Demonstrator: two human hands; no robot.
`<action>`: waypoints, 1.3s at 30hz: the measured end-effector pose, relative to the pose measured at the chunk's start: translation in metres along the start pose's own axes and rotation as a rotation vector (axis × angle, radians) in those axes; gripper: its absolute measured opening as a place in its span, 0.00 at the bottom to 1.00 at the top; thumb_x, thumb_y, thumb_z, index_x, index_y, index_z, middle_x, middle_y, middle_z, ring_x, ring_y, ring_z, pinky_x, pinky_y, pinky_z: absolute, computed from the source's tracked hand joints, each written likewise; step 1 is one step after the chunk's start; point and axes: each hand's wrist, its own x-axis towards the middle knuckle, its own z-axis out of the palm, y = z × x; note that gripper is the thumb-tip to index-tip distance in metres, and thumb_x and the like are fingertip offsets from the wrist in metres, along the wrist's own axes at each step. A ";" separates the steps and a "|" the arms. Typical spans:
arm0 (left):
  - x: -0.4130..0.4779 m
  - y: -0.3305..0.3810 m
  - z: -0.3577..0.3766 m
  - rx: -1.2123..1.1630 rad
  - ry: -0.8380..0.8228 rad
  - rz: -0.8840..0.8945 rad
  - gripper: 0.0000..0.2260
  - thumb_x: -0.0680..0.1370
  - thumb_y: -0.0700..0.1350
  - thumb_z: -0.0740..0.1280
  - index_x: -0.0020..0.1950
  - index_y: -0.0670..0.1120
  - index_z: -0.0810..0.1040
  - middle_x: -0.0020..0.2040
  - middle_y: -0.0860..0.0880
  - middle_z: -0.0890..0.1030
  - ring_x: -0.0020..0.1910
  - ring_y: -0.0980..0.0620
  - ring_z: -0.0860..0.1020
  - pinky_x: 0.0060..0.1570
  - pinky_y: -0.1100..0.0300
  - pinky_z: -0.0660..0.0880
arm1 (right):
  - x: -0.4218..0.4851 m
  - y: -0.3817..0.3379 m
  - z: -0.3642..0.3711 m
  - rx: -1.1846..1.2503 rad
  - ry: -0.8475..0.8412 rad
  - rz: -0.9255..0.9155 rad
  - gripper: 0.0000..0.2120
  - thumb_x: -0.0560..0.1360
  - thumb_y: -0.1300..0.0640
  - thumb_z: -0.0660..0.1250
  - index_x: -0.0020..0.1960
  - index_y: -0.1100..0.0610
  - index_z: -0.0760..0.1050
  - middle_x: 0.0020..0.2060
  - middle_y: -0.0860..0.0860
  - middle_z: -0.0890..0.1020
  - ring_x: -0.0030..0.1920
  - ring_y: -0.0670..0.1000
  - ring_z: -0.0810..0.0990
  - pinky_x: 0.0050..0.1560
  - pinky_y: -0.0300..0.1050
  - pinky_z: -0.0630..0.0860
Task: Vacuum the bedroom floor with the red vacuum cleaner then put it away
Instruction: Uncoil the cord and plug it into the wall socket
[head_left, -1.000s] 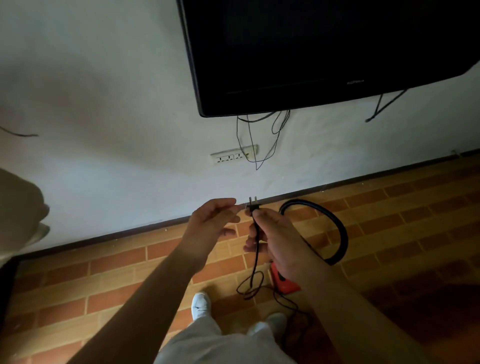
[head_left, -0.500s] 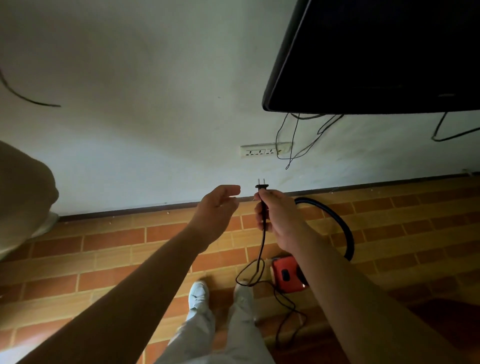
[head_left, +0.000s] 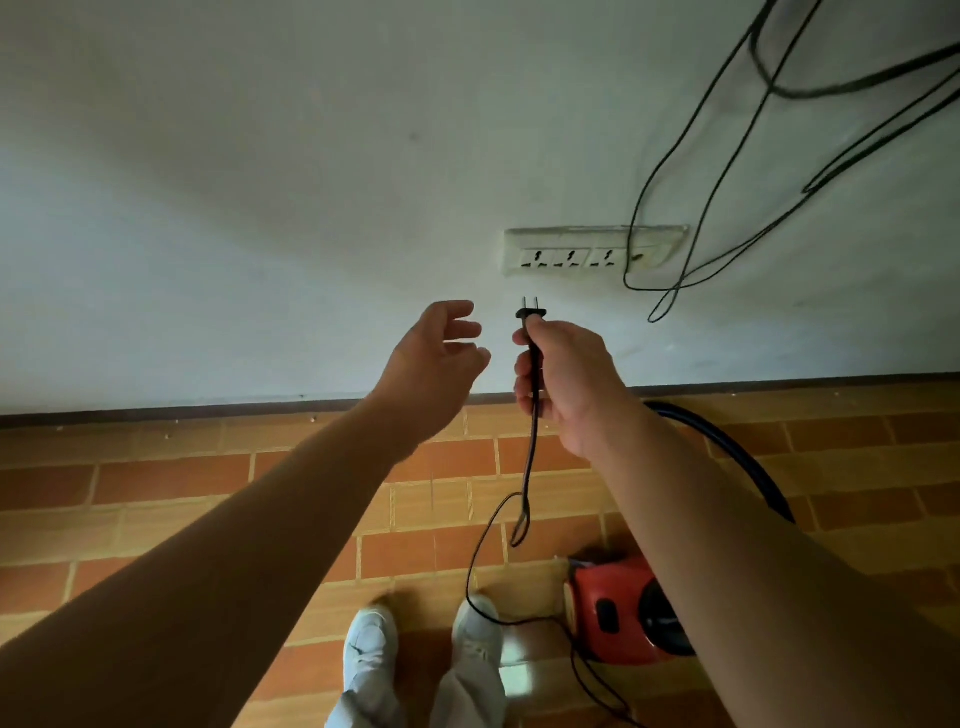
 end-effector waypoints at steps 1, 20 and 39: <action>0.010 -0.008 0.005 0.004 0.002 0.013 0.22 0.81 0.43 0.66 0.75 0.53 0.68 0.65 0.55 0.77 0.61 0.55 0.78 0.54 0.60 0.78 | 0.012 0.005 0.001 0.003 0.002 -0.020 0.12 0.85 0.52 0.61 0.51 0.59 0.78 0.30 0.51 0.78 0.29 0.49 0.75 0.30 0.43 0.73; 0.080 -0.031 0.031 0.155 0.119 0.361 0.28 0.82 0.40 0.65 0.76 0.61 0.60 0.65 0.55 0.75 0.61 0.62 0.77 0.55 0.68 0.77 | 0.082 0.015 -0.002 -0.003 0.014 -0.272 0.13 0.86 0.53 0.61 0.48 0.58 0.78 0.27 0.49 0.77 0.26 0.48 0.74 0.28 0.43 0.70; 0.065 -0.050 0.025 0.099 0.154 0.250 0.20 0.81 0.42 0.67 0.71 0.53 0.68 0.58 0.59 0.80 0.56 0.62 0.80 0.57 0.58 0.80 | 0.086 0.002 0.005 0.084 0.081 -0.185 0.12 0.85 0.55 0.62 0.45 0.59 0.78 0.28 0.50 0.74 0.25 0.47 0.68 0.24 0.40 0.63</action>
